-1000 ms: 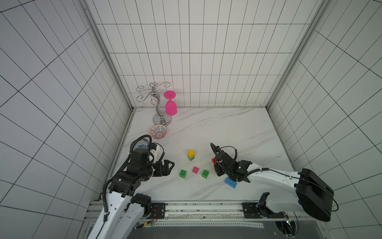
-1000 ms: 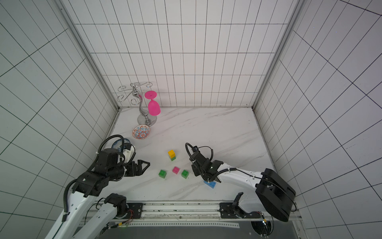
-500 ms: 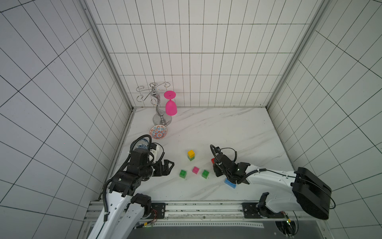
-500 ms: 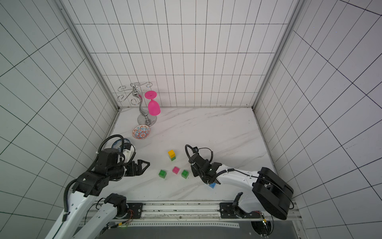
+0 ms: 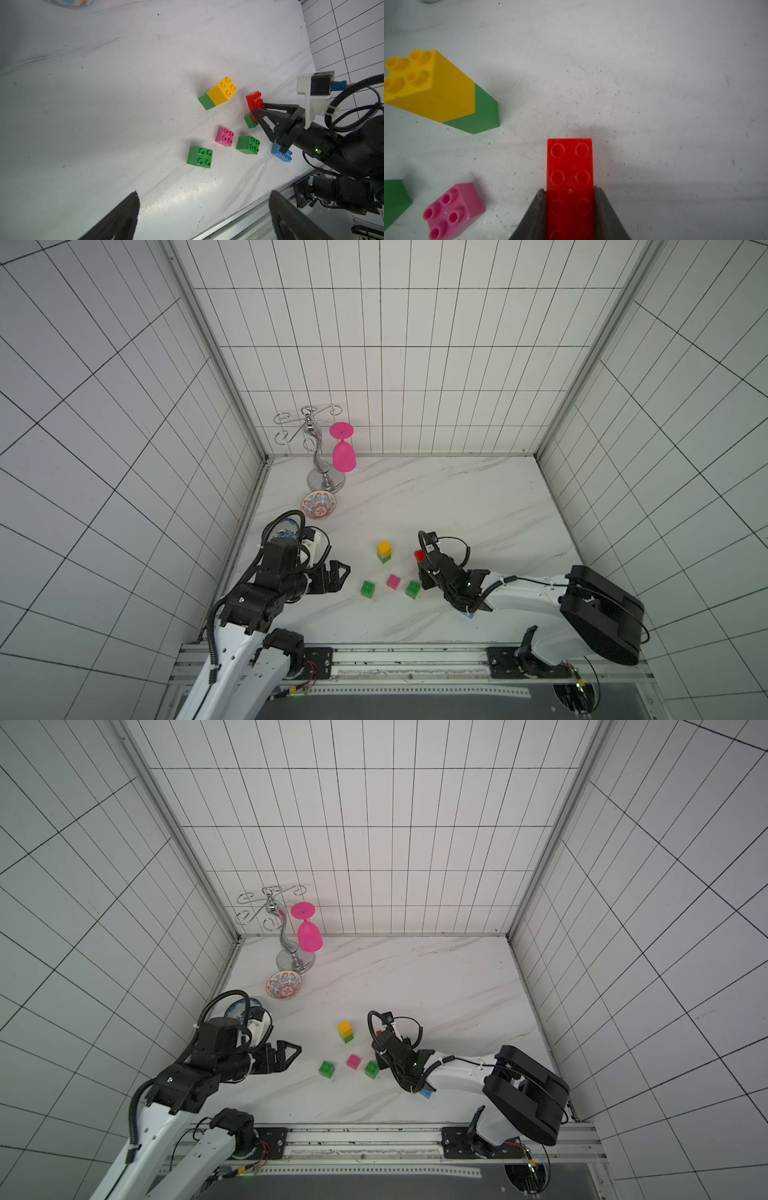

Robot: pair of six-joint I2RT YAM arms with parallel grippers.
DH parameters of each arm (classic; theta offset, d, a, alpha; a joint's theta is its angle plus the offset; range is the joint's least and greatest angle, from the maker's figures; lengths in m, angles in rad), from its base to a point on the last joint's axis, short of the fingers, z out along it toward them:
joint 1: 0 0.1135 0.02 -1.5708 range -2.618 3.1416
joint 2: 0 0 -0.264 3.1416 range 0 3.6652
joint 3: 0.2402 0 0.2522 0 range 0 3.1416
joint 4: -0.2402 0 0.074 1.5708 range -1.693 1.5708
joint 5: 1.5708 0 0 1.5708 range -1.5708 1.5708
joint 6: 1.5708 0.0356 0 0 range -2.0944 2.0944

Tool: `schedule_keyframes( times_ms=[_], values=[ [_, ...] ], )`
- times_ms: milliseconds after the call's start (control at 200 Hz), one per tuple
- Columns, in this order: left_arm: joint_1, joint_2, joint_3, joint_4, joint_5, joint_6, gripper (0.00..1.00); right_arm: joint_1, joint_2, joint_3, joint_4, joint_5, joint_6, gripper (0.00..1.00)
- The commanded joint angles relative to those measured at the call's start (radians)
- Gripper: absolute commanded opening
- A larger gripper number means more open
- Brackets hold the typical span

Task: Assemble the letter r with lego
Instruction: Assemble the lego brick with the lego brick.

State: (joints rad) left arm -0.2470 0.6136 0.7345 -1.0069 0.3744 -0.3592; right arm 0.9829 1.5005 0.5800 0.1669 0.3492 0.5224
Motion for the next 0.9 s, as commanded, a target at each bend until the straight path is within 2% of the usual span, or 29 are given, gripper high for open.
schedule_keyframes(
  times_ms=[0, 590, 895],
  values=[
    [0.004, -0.003, -0.010, 0.014, -0.009, -0.006, 0.97, 0.014, 0.095, -0.054, -0.192, -0.115, 0.063, 0.00],
    [0.012, -0.008, -0.010, 0.016, -0.003, -0.003, 0.97, 0.016, 0.194, 0.072, -0.490, -0.040, 0.155, 0.00],
    [0.014, -0.014, -0.010, 0.017, 0.000, -0.001, 0.97, 0.023, 0.231, 0.094, -0.525, -0.020, 0.179, 0.00]
  ],
)
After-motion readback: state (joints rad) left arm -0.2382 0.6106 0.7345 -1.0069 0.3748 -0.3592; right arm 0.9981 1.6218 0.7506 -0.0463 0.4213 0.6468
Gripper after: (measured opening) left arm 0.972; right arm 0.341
